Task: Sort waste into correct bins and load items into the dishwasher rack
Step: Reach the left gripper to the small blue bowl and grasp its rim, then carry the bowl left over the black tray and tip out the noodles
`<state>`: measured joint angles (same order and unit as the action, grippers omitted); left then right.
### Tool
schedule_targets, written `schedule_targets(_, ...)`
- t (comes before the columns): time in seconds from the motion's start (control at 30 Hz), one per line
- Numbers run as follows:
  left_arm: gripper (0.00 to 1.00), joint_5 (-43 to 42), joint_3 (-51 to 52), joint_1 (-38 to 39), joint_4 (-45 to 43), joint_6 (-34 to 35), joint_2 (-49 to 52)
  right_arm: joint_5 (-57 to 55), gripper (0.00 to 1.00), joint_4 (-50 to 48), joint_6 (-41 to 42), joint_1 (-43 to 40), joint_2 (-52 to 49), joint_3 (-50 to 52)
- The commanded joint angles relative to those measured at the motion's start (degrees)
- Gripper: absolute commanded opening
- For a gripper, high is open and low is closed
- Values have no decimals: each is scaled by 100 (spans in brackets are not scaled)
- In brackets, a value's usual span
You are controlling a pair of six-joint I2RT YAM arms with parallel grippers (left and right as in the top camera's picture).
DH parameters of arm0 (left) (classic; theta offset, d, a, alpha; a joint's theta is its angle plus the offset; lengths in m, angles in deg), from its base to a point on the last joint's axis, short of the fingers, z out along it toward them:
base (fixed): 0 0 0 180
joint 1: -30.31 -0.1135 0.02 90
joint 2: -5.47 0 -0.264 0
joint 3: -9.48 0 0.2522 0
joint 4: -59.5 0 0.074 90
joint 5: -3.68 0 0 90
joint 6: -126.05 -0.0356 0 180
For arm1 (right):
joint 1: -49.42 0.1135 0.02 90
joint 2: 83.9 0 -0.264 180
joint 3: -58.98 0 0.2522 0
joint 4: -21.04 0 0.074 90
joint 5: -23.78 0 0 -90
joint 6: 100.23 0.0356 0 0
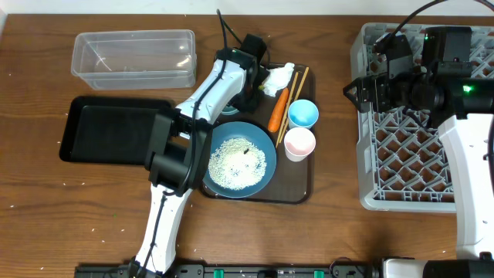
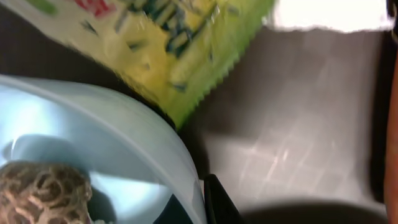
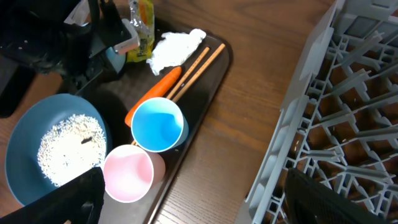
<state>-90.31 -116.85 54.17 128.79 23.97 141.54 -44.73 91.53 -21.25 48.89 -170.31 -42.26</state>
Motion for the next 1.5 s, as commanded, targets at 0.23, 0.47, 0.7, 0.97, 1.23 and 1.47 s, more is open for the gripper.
schedule_targets(0.23,6,-133,-168,-68,581,498,-890,79,86,2,-42,-24,-11,-131)
schedule_targets(0.47,6,-138,-168,-393,874,1156,-1735,79,88,2,-42,-24,-11,-131)
schedule_targets(0.7,6,-518,-166,-1250,1681,1499,-2201,81,88,7,-39,-24,-11,-131)
schedule_targets(0.97,6,-2509,-39,-2872,1987,1001,-2210,81,88,7,-39,-24,-11,-131)
schedule_targets(1.23,6,-4312,439,-4347,2031,-101,-2208,83,89,7,-39,-24,-11,-133)
schedule_targets(1.47,6,-6050,1762,-5517,1943,-1473,-2205,85,88,59,-35,-24,-11,-133)
